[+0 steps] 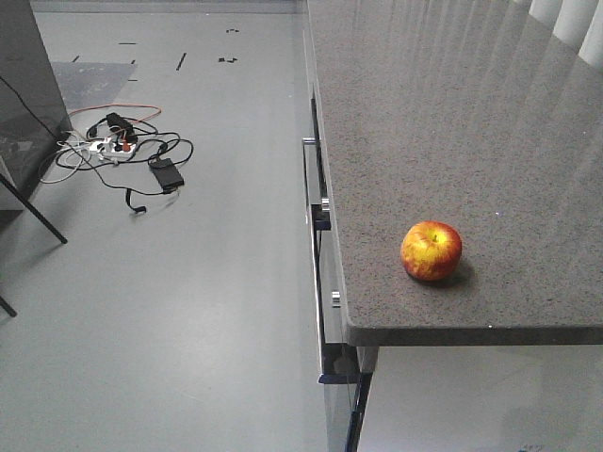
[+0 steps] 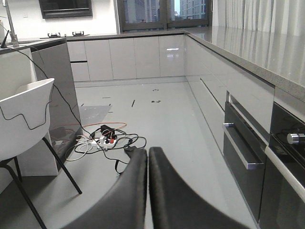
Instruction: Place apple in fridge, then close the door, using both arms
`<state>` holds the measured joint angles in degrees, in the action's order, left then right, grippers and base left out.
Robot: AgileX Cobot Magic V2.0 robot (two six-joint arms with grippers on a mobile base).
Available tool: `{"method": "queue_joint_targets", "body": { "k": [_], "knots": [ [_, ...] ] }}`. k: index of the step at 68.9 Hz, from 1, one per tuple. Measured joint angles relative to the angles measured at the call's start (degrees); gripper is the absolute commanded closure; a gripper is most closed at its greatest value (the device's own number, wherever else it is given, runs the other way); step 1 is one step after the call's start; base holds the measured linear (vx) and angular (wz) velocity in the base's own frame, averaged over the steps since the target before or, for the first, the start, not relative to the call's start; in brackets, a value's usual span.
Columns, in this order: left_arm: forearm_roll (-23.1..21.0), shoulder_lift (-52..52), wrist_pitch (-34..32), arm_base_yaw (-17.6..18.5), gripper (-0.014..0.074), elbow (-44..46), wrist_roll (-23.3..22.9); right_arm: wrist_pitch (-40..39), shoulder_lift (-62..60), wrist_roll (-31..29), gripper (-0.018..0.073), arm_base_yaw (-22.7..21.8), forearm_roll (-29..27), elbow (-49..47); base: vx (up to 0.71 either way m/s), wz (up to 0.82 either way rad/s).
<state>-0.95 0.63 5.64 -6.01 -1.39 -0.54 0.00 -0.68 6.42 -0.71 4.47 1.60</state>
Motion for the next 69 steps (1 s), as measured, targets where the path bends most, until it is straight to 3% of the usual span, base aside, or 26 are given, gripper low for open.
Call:
{"method": "queue_joint_targets", "body": {
  "k": [69],
  "knots": [
    [0.0,0.0,0.0,0.0,0.0605,0.0,0.0,0.0,0.0,0.0,0.0562,0.0,-0.1,0.0,0.0,0.0]
  ]
}}
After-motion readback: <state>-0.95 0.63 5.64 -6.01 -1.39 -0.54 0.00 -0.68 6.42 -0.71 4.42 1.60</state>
